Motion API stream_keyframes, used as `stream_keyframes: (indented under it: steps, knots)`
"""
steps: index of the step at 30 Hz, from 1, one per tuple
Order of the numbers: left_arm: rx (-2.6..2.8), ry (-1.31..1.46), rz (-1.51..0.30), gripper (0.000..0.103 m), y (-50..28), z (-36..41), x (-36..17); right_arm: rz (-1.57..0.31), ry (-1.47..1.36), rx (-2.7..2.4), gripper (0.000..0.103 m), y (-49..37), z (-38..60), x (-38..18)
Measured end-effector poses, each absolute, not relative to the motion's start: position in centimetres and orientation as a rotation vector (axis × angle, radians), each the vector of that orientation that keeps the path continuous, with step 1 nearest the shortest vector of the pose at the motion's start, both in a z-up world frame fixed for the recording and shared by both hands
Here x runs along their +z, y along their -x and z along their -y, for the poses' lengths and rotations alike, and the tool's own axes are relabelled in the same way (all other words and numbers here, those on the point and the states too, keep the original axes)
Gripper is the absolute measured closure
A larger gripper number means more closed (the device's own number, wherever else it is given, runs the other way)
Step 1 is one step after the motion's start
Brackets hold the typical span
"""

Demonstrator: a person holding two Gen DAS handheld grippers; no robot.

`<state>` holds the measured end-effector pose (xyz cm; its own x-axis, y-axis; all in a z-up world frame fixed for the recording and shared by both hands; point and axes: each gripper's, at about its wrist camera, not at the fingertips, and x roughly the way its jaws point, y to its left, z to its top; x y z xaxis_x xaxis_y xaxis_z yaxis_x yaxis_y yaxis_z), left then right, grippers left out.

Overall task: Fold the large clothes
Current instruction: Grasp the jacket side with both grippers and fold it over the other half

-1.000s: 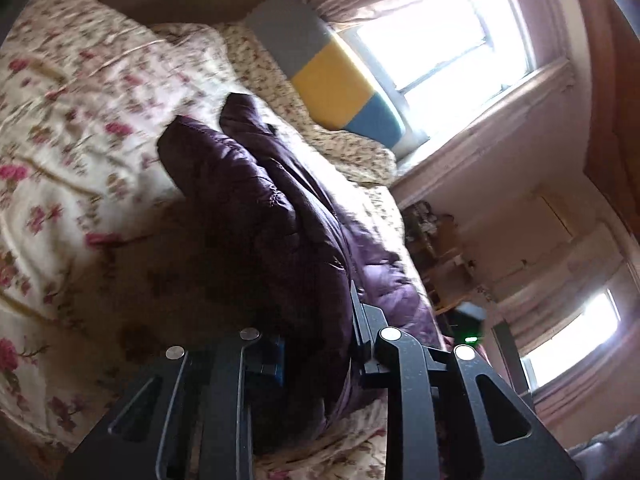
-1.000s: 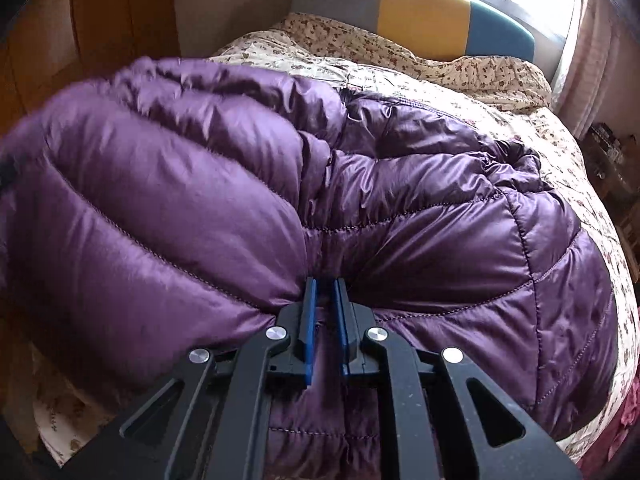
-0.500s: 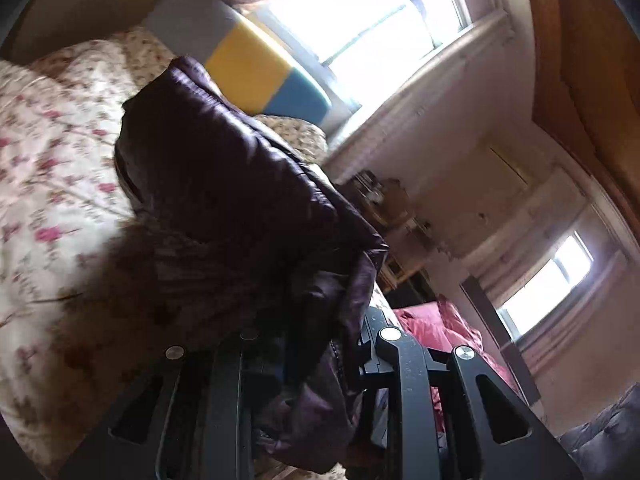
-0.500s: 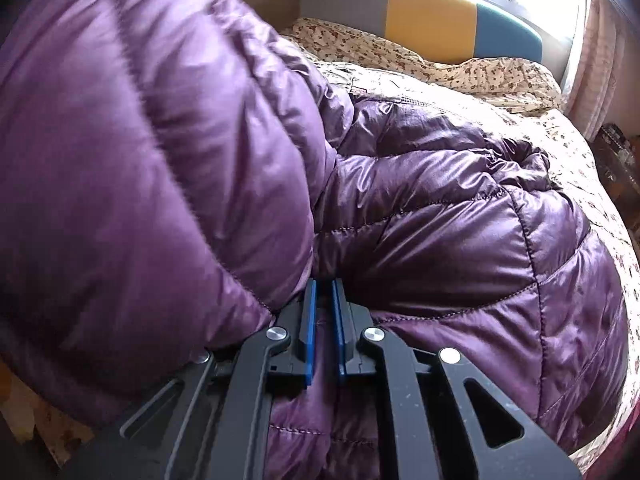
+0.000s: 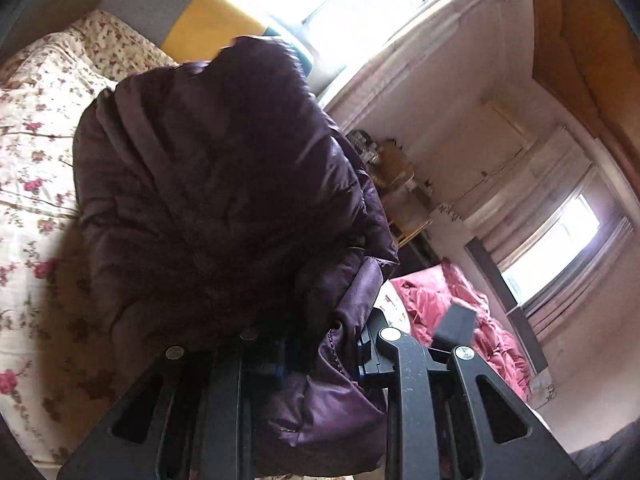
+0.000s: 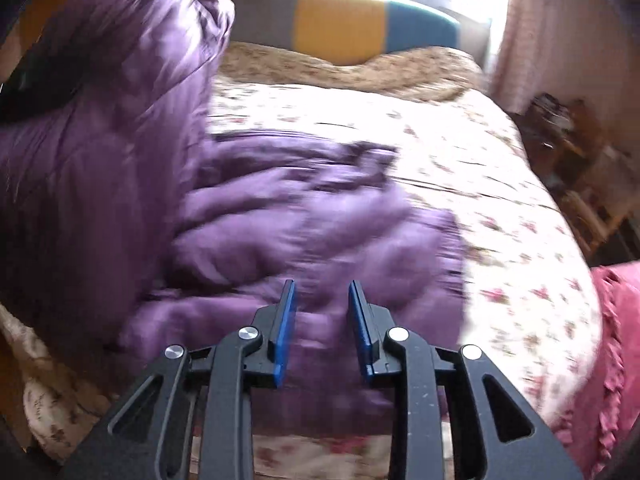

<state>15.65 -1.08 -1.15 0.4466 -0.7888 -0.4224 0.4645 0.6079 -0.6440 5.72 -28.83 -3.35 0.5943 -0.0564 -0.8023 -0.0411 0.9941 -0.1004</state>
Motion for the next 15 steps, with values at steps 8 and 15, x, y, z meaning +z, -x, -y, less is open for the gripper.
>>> stream_keyframes:
  steps: [8,15]
  knots:
    - [-0.787,0.373,-0.882,0.079,-18.4,7.8,-3.7,-0.959,0.153,-0.164,0.061,-5.7,35.4,-3.1]
    - [-0.773,0.303,-0.951,0.079,-20.3,13.1,-6.1,-0.997,0.143,-0.218,0.060,-6.1,39.5,-4.8]
